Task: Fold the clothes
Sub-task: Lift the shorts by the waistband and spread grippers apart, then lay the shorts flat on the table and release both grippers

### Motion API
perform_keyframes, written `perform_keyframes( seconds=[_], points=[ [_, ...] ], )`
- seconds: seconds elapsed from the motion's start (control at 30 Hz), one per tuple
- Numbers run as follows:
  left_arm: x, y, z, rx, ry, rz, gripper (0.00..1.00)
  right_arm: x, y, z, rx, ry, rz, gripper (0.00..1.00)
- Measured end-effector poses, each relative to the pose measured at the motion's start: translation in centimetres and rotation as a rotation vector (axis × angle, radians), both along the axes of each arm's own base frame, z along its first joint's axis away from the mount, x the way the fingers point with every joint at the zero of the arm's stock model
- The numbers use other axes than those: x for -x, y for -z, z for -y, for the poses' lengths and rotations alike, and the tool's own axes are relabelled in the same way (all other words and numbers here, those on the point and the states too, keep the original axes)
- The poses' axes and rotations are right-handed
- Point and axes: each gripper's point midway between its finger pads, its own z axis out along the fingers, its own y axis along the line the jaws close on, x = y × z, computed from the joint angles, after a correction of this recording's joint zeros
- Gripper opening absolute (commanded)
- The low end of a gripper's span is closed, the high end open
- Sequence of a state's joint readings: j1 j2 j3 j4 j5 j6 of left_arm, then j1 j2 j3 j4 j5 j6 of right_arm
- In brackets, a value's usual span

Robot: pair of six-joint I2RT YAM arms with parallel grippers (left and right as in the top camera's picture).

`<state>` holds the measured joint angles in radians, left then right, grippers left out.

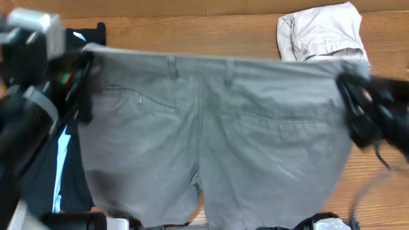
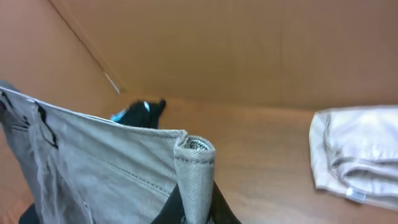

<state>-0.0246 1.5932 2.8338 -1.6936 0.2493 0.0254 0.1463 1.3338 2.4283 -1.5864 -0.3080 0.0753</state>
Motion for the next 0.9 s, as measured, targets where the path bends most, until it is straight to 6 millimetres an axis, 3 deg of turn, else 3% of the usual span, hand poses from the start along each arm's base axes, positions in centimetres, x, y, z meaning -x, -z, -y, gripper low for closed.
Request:
perform_keyframes(
  seconds=[0.13, 0.33, 0.47, 0.53, 0.57, 0.73, 0.77, 0.8, 0.83, 0.87, 0.9],
  points=[
    [-5.8, 6.6, -0.5, -0.022, -0.037, -0.249, 0.04, -6.0, 4.4, -0.9, 0.027, 0.001, -0.177, 0.04],
    [-13.6, 16.7, -1.3, -0.064, -0.086, -0.53, 0.04, -15.5, 14.2, -2.0, 0.08, 0.013, -0.463, 0.04],
    [-18.9, 21.9, -1.9, -0.095, -0.119, -0.593, 0.04, -22.3, 20.6, -2.9, 0.105, 0.024, -0.542, 0.04],
    [-20.7, 23.5, -2.0, -0.102, -0.127, -0.598, 0.04, -25.1, 23.8, -3.1, 0.116, 0.03, -0.566, 0.04],
    [-22.8, 25.5, -2.2, -0.112, -0.137, -0.6, 0.04, -26.7, 25.8, -3.3, 0.121, 0.033, -0.578, 0.04],
    [-28.7, 31.7, -2.5, -0.128, -0.158, -0.586, 0.04, -32.9, 33.1, -3.9, 0.133, 0.049, -0.564, 0.11],
    [-29.8, 32.8, -2.6, -0.13, -0.161, -0.577, 0.08, -33.8, 34.3, -4.0, 0.136, 0.053, -0.559, 0.21],
    [-30.8, 33.9, -2.7, -0.133, -0.167, -0.567, 0.25, -34.9, 35.4, -3.9, 0.141, 0.062, -0.544, 0.39],
    [-31.7, 34.8, -2.8, -0.137, -0.175, -0.558, 0.57, -35.8, 36.2, -3.9, 0.141, 0.071, -0.529, 0.65],
    [-32.6, 35.5, -3.1, -0.146, -0.19, -0.542, 0.83, -36.9, 36.6, -3.7, 0.149, 0.088, -0.495, 0.99],
    [-33.4, 36.1, -3.6, -0.153, -0.208, -0.523, 1.0, -38.0, 36.9, -3.4, 0.151, 0.105, -0.46, 1.0]
  ],
)
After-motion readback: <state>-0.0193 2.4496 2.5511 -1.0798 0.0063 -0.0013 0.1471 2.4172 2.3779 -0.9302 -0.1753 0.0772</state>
